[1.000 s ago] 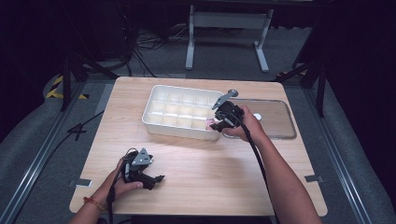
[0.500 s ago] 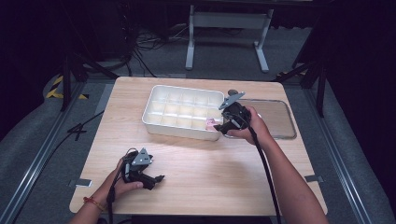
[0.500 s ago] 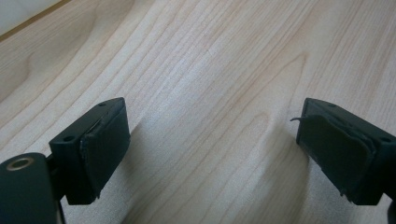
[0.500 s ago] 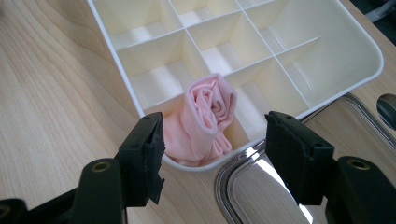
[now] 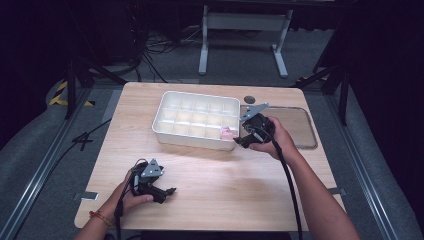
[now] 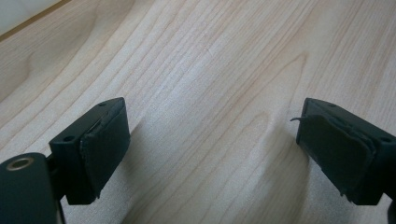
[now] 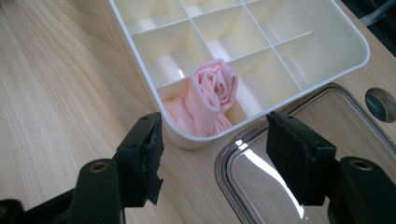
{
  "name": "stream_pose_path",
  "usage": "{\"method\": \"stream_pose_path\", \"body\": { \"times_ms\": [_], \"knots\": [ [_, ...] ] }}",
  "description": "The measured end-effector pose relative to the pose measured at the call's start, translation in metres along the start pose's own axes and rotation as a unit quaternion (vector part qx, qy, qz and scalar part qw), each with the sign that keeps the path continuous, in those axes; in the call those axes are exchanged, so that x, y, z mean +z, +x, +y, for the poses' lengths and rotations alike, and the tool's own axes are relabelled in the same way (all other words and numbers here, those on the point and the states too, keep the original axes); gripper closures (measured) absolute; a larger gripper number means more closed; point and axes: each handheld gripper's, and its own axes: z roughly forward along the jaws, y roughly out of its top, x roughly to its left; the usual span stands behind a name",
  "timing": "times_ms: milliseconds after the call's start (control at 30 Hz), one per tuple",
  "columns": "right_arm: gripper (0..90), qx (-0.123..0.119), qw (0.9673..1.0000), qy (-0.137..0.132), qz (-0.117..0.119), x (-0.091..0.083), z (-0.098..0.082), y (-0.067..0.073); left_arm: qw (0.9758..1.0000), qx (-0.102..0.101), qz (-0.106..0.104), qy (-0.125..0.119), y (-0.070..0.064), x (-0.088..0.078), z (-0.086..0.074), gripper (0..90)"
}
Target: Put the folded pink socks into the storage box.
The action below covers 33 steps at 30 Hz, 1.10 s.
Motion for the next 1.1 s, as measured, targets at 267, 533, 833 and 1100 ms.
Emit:
{"method": "stream_pose_path", "body": {
  "times_ms": [267,533,833,1100],
  "knots": [
    [36.1,-0.009,0.9999,0.008,-0.002,-0.005,-0.01,0.005,1.0,0.0,0.0,0.0,0.0,0.0,0.0,9.8],
    [35.3,-0.017,0.9997,0.017,-0.008,-0.008,-0.021,0.009,1.0,0.0,0.0,0.0,0.0,0.0,0.0,9.8],
    [32.5,-0.022,0.9995,0.019,-0.013,-0.01,-0.036,0.014,1.0,0.0,0.0,0.0,0.0,0.0,0.0,9.8],
    [30.4,-0.023,0.9994,0.022,-0.013,-0.013,-0.047,0.017,1.0,0.0,0.0,0.0,0.0,0.0,0.0,9.8]
  ]
}}
